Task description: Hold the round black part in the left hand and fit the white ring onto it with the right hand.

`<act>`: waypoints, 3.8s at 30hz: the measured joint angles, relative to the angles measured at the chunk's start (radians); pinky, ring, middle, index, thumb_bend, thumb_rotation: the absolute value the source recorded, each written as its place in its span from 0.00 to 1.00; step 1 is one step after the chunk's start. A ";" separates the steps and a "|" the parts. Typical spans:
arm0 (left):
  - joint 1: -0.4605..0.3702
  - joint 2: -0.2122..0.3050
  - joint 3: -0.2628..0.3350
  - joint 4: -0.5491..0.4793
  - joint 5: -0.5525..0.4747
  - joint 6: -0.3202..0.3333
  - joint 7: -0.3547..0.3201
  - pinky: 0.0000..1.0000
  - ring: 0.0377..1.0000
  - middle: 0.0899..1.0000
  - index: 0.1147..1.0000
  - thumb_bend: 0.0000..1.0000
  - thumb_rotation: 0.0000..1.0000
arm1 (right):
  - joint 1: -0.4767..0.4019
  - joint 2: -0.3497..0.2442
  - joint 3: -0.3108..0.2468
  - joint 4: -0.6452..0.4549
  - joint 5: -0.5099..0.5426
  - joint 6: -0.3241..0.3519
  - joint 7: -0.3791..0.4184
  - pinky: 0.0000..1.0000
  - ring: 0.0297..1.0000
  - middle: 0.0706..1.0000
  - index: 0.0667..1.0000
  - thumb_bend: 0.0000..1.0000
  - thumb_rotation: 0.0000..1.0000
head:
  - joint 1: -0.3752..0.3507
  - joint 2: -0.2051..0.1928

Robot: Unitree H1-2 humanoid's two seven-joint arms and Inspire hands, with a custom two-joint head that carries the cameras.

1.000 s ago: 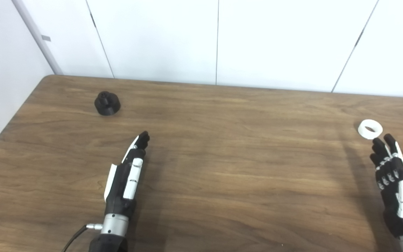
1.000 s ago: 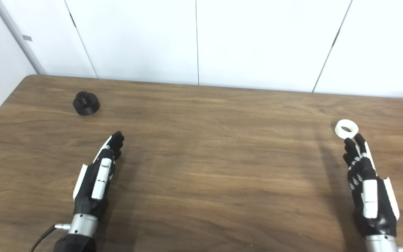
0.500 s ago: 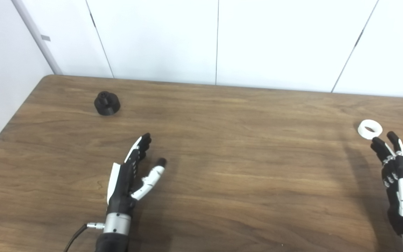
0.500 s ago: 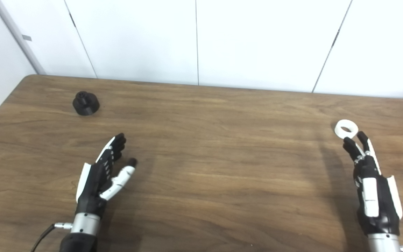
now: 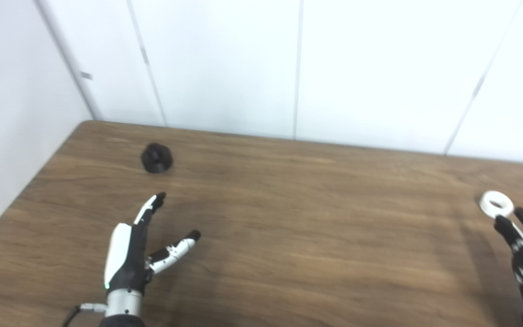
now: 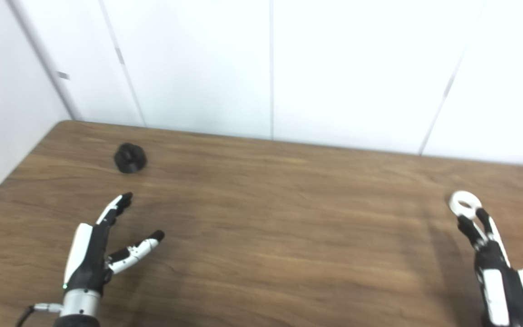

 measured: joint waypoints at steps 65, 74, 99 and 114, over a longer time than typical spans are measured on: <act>-0.602 0.317 -0.092 0.740 0.234 0.173 -0.139 1.00 0.99 0.95 0.88 0.94 0.41 | 0.028 0.016 0.005 -0.045 0.059 0.062 0.021 1.00 0.92 0.90 0.95 0.59 0.99 | -0.075 0.037; -0.639 0.317 -0.099 0.817 0.232 0.173 -0.131 1.00 0.99 0.94 0.86 0.97 0.43 | 0.028 0.016 0.005 -0.045 0.058 0.061 0.021 1.00 0.91 0.90 0.94 0.59 0.96 | -0.078 0.035; -0.733 0.308 -0.148 0.936 0.229 0.173 -0.152 0.98 0.97 0.92 0.78 0.93 0.42 | 0.031 0.017 0.004 -0.046 0.050 0.057 0.013 1.00 0.91 0.89 0.92 0.62 0.94 | -0.091 0.043; -0.734 0.304 -0.152 0.938 0.210 0.173 -0.151 0.97 0.96 0.91 0.74 0.90 0.37 | 0.031 0.017 0.003 -0.046 0.047 0.058 0.006 1.00 0.91 0.89 0.93 0.63 0.94 | -0.091 0.048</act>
